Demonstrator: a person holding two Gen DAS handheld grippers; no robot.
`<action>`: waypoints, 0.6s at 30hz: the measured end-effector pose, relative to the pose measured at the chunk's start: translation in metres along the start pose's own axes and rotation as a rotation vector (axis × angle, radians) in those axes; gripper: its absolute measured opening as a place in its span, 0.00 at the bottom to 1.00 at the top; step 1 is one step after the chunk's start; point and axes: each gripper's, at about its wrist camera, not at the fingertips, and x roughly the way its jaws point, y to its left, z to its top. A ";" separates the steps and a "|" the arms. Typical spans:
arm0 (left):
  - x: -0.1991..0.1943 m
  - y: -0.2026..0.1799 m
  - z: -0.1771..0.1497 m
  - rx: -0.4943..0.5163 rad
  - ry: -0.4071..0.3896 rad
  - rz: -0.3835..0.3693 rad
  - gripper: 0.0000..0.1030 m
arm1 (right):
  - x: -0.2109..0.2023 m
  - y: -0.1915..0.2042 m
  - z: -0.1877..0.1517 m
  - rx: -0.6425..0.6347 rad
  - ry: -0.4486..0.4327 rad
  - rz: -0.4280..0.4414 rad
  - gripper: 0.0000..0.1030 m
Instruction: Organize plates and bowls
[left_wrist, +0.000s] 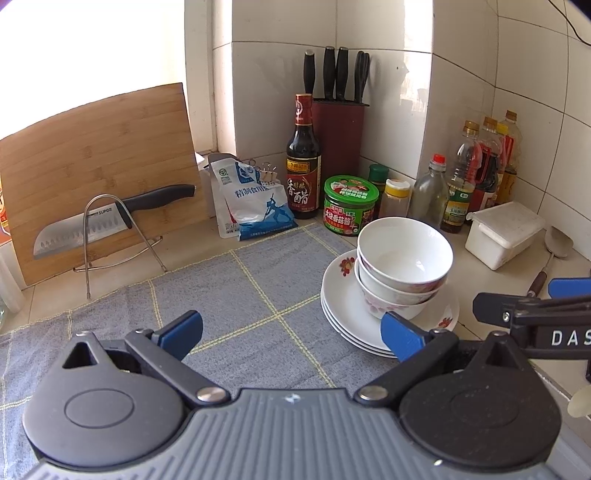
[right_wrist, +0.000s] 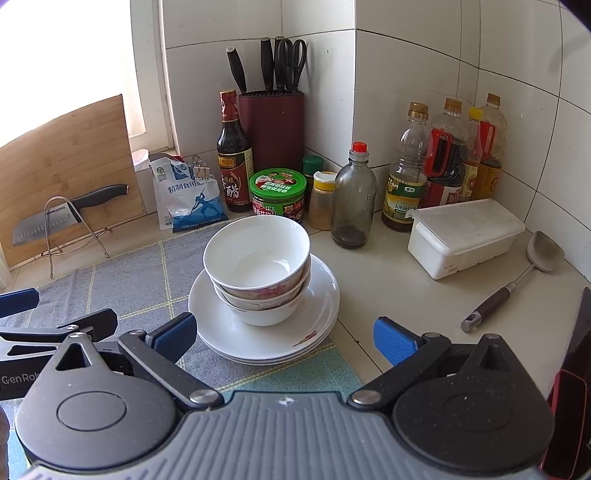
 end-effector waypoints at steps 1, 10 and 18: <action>0.000 0.000 0.000 0.000 0.000 0.000 0.99 | 0.000 0.000 0.000 0.000 0.000 0.000 1.00; 0.001 0.001 0.002 -0.001 -0.002 -0.003 0.99 | 0.000 0.000 0.001 0.002 -0.001 0.001 1.00; 0.001 0.001 0.002 -0.002 -0.003 -0.003 0.99 | 0.000 0.000 0.004 0.001 -0.003 0.002 1.00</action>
